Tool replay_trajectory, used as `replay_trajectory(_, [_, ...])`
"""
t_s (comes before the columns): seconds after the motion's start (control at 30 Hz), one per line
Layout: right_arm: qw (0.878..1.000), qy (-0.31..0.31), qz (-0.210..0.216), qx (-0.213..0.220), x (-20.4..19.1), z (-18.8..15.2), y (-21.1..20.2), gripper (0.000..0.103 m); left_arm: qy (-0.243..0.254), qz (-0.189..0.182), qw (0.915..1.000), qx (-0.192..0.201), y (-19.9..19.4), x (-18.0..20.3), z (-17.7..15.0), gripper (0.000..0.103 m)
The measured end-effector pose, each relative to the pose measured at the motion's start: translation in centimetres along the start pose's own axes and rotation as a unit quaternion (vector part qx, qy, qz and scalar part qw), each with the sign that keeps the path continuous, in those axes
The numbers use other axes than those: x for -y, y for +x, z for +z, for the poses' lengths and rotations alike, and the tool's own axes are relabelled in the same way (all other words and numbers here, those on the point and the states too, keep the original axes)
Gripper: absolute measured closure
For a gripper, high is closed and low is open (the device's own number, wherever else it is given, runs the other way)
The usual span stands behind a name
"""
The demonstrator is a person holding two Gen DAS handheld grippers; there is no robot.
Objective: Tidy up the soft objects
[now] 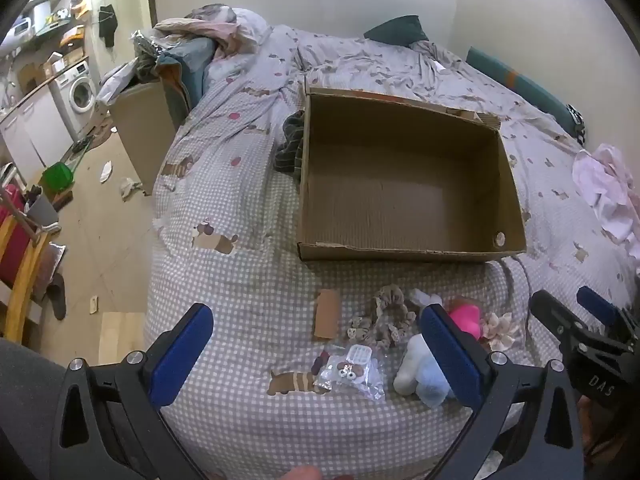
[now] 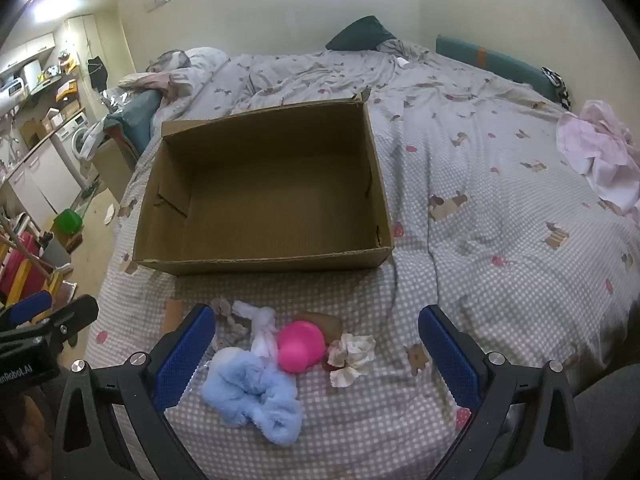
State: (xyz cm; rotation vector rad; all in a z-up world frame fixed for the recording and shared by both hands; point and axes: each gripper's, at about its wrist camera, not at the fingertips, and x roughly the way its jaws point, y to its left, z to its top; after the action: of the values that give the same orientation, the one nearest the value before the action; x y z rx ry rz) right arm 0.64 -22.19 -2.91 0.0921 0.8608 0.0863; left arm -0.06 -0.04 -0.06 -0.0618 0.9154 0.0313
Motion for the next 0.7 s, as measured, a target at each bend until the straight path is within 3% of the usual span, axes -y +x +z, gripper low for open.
replay_trajectory(0.7, [1.000,0.007,0.003,0.000,0.25,0.05,-0.25,0.000,-0.015,0.006,0.9996,-0.023,0.68,-0.82,-0.08,0.000])
